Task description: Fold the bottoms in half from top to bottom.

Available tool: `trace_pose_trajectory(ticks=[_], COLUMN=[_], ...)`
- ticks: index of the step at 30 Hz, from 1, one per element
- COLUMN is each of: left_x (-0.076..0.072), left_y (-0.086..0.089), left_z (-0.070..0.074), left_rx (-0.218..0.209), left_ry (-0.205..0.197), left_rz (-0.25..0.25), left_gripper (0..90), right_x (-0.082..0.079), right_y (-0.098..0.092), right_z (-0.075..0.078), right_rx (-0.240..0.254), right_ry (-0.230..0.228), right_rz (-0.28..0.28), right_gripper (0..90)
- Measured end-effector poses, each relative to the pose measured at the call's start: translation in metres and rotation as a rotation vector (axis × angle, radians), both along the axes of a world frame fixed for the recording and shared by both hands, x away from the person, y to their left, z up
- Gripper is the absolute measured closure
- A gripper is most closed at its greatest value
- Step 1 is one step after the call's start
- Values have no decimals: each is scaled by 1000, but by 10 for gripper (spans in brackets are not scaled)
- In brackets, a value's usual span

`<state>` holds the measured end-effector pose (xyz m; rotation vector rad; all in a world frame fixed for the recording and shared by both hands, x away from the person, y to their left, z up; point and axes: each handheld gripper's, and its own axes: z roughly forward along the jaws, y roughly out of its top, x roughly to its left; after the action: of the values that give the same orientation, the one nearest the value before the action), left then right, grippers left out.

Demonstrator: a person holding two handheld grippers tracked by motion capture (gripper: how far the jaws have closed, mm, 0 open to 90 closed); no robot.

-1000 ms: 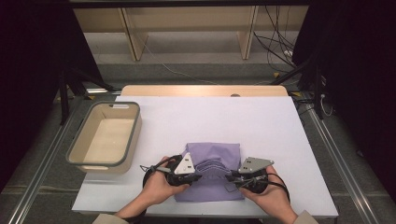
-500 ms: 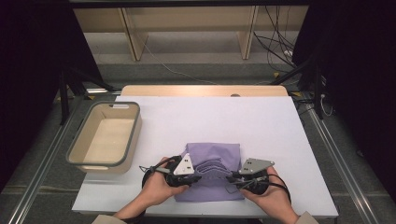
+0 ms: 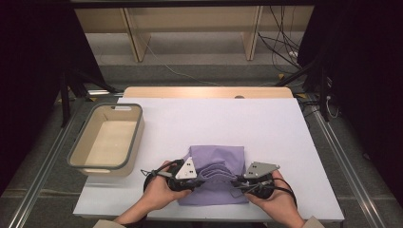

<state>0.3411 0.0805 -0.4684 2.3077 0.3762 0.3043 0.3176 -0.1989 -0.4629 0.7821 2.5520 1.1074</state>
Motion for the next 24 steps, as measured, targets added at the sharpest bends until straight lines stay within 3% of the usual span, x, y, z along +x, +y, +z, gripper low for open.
trace_pose_trajectory(ticks=[24], left_x=[-6], left_y=[9], left_z=[3], left_rx=[2], left_ry=[2], left_rz=[-11], left_gripper=[669], right_x=[-4], right_y=[-5], right_z=[0], right_rx=[4], right_ry=[20], right_rz=[-9], right_gripper=[710])
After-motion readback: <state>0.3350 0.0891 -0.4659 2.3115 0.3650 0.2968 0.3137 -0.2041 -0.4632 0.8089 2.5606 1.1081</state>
